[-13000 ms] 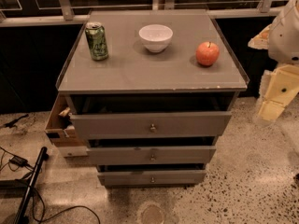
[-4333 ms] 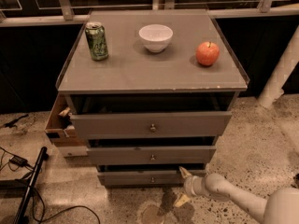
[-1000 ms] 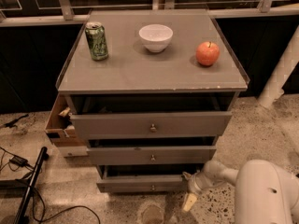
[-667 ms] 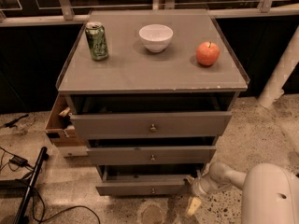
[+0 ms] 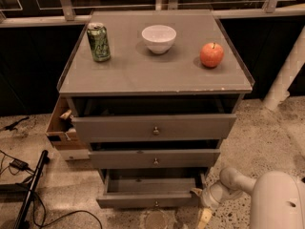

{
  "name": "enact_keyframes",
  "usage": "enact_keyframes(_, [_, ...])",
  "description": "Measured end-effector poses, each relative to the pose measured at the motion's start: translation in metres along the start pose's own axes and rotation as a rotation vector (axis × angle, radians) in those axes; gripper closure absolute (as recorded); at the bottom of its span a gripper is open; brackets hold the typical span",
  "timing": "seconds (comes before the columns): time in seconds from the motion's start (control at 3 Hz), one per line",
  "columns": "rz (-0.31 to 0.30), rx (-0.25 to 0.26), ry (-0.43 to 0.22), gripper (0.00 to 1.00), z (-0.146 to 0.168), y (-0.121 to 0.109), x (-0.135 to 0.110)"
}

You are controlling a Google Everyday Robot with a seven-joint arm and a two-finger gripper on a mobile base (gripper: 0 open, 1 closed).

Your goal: Open bottom drawer

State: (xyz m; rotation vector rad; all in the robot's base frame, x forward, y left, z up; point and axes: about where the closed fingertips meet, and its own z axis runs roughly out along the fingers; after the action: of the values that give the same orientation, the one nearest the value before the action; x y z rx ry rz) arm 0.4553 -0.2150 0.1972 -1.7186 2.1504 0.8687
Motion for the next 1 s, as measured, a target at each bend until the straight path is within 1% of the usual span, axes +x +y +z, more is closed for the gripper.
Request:
enact_keyframes(0.33, [0.001,-0.089,-0.015,0.00,-0.007,0.022,0.003])
enact_keyframes(0.67, [0.030,-0.198,-0.008,0.00,-0.019,0.051,0.010])
enact_keyframes(1.0, [0.058,-0.291,0.026,0.00,-0.032,0.073,0.021])
